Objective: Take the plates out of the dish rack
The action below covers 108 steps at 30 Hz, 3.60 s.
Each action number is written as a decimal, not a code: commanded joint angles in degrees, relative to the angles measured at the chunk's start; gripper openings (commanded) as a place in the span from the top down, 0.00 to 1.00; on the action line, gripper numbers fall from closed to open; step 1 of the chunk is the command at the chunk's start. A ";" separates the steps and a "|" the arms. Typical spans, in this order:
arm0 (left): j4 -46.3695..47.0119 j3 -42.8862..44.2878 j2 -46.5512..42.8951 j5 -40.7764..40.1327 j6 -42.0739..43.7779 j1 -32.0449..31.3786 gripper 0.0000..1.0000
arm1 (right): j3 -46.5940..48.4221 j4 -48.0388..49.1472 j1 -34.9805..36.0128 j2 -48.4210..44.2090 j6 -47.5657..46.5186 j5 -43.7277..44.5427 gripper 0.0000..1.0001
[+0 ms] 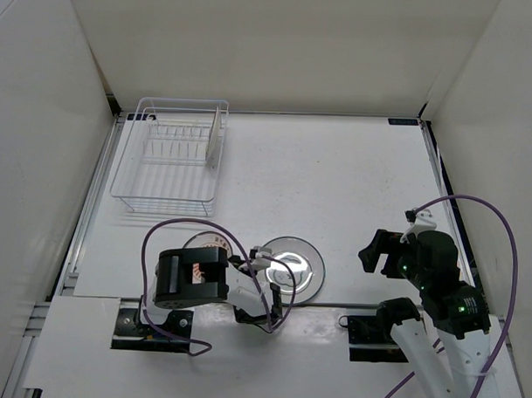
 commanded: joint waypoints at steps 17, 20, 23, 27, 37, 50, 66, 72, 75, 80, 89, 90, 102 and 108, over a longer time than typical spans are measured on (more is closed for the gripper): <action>-26.46 5.78 -18.82 -1.51 14.09 -2.31 0.01 | -0.21 1.55 0.14 -0.51 -0.07 -0.56 0.10; -26.20 8.32 -25.86 -1.95 19.63 -3.54 0.01 | -0.30 1.55 0.13 -0.69 -0.16 -0.48 0.10; -26.20 10.17 -33.94 -3.35 23.33 -5.12 0.00 | -0.22 1.64 0.14 -1.13 -0.25 -0.48 0.10; -24.01 12.81 -46.23 -5.64 35.23 -7.84 0.00 | -0.22 1.73 0.14 -1.13 -0.25 -0.56 0.10; 53.69 -0.37 -81.08 27.85 115.23 -7.68 0.00 | -0.30 1.64 0.22 -1.04 -0.33 -0.48 0.10; 69.43 13.77 -68.01 28.89 144.28 -7.76 0.00 | -0.39 1.64 0.22 -1.13 -0.34 -0.83 0.10; 34.71 24.07 -52.08 58.76 129.52 -1.88 0.00 | -0.57 1.38 0.13 -2.18 -0.42 -1.18 0.10; 36.29 21.34 -50.15 64.92 127.32 7.08 0.00 | -0.65 1.55 0.05 -2.18 -0.34 -1.18 0.10; 37.16 21.25 -49.44 74.49 124.16 17.26 0.00 | -0.74 1.47 0.14 -2.10 -0.42 -1.35 0.10; 41.20 23.09 -45.51 79.25 121.08 36.84 0.00 | -0.92 1.64 0.14 -1.66 -0.51 -1.53 0.10; 57.73 25.12 -35.39 78.12 114.04 57.70 0.11 | -1.01 1.73 0.14 -1.04 -0.51 -1.36 0.10; 59.13 25.64 -34.69 78.73 112.48 59.72 0.13 | -1.01 1.64 0.31 -0.95 -0.51 -1.27 0.10; 68.02 30.91 -19.58 85.75 105.00 72.65 0.15 | -0.92 1.90 0.14 1.16 -0.77 -1.97 0.10; 72.23 33.03 -14.29 87.08 103.67 74.59 0.15 | -1.01 1.99 0.05 2.03 -0.69 -1.97 0.10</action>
